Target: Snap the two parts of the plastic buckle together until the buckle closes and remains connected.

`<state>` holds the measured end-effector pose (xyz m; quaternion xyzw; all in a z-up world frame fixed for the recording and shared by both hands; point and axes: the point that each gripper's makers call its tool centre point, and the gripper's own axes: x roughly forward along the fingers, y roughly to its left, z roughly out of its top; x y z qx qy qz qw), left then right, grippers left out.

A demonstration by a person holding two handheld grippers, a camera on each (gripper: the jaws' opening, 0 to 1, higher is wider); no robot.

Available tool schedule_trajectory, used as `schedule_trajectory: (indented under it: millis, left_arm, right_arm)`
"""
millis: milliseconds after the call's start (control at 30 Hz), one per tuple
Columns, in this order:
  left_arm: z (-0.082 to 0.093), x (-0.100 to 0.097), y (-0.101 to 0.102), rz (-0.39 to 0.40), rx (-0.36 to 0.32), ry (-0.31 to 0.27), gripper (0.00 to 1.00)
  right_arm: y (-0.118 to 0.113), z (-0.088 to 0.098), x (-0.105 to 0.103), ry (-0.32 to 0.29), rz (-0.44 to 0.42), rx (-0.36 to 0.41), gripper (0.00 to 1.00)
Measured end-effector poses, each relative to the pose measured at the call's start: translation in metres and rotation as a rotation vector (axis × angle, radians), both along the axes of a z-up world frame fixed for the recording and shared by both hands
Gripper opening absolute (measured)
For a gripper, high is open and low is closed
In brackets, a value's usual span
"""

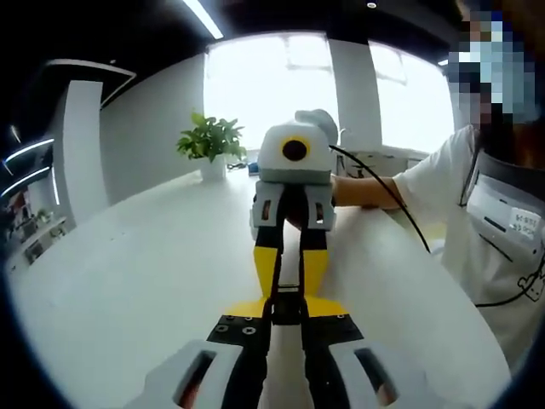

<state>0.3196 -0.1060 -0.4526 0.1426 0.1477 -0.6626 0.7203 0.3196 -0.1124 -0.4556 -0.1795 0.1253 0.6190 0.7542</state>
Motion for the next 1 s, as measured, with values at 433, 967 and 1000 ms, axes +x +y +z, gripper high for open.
schedule_trajectory:
  millis: [433,967,1000]
  left_arm:
    - [-0.004,0.014,0.002,0.029,0.000,-0.012,0.12]
    - [0.010,0.064,0.017,0.194,-0.093,0.046,0.12]
    - [0.012,0.065,0.020,0.205,-0.101,0.044,0.12]
  right_arm:
    - [0.002,-0.004,0.014,-0.010,0.005,-0.036,0.11]
    - [-0.013,-0.007,0.072,0.019,-0.030,-0.093,0.11]
    - [-0.015,-0.007,0.077,0.022,-0.028,-0.096,0.11]
